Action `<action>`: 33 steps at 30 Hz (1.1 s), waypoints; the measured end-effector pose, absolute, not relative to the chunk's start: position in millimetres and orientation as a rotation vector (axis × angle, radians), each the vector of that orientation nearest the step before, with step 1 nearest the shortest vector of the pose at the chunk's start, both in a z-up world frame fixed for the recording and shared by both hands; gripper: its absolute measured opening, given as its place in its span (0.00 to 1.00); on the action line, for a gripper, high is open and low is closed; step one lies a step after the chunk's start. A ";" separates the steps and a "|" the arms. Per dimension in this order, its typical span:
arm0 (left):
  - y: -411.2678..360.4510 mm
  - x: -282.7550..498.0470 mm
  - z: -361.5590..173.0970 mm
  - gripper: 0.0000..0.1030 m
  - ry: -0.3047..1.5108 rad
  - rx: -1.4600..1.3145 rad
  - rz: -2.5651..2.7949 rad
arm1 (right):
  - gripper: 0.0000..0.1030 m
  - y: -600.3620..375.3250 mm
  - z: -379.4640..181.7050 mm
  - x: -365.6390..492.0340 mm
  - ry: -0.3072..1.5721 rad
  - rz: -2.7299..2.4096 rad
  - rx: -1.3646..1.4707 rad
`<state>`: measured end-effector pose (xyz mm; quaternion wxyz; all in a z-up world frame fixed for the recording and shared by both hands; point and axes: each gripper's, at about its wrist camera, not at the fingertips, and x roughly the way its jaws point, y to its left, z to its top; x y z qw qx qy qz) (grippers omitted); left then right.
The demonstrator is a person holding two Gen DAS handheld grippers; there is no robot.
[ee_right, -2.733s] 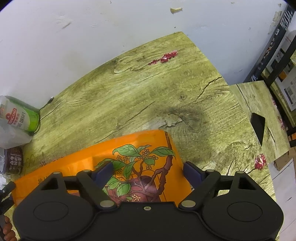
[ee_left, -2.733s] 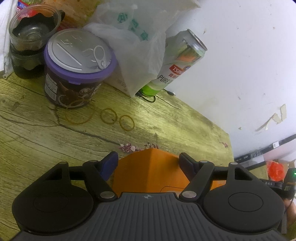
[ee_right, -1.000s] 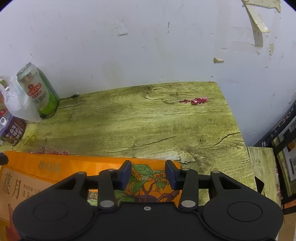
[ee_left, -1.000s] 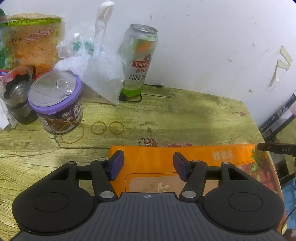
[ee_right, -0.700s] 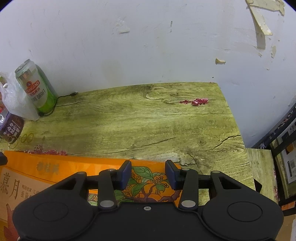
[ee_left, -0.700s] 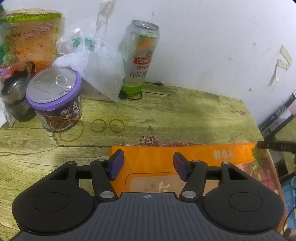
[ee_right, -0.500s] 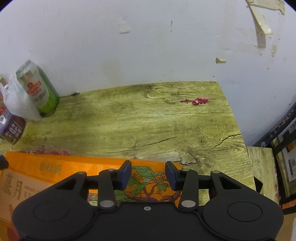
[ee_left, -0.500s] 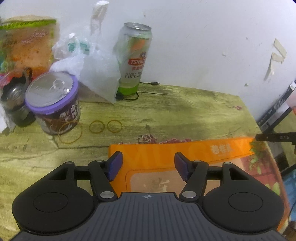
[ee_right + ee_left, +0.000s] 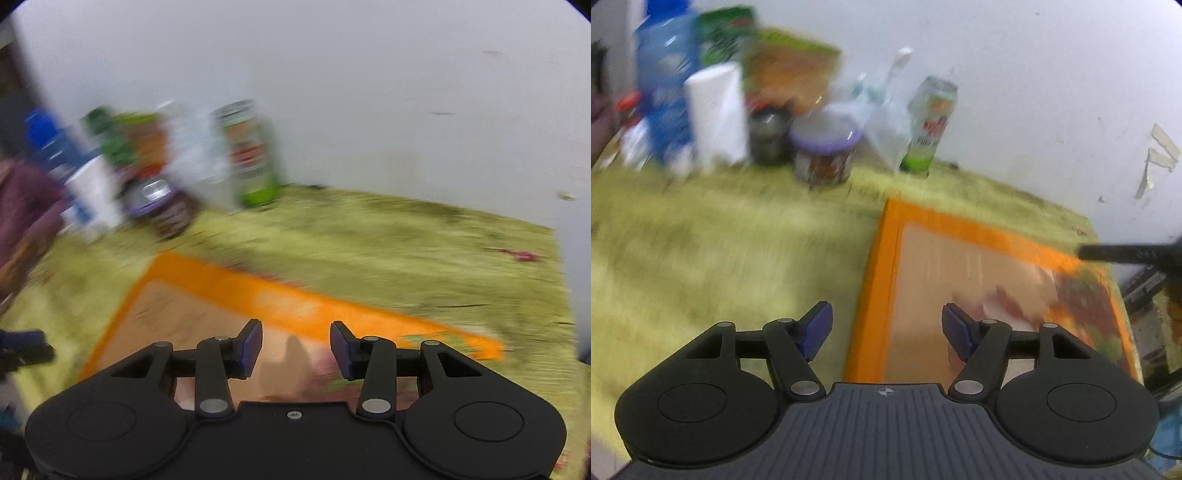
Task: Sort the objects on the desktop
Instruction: 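Pull both grippers back from the orange gift box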
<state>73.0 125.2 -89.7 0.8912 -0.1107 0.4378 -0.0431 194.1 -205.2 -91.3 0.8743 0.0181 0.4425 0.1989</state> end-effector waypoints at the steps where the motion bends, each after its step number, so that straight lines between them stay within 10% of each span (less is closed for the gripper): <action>1: 122.9 62.3 -91.7 0.64 0.920 -0.227 -0.074 | 0.39 -194.0 -93.2 191.7 0.932 0.457 0.032; 33: 157.8 21.8 -161.3 0.56 0.884 -0.389 -0.184 | 0.39 30.8 -124.9 145.7 1.127 0.777 -0.556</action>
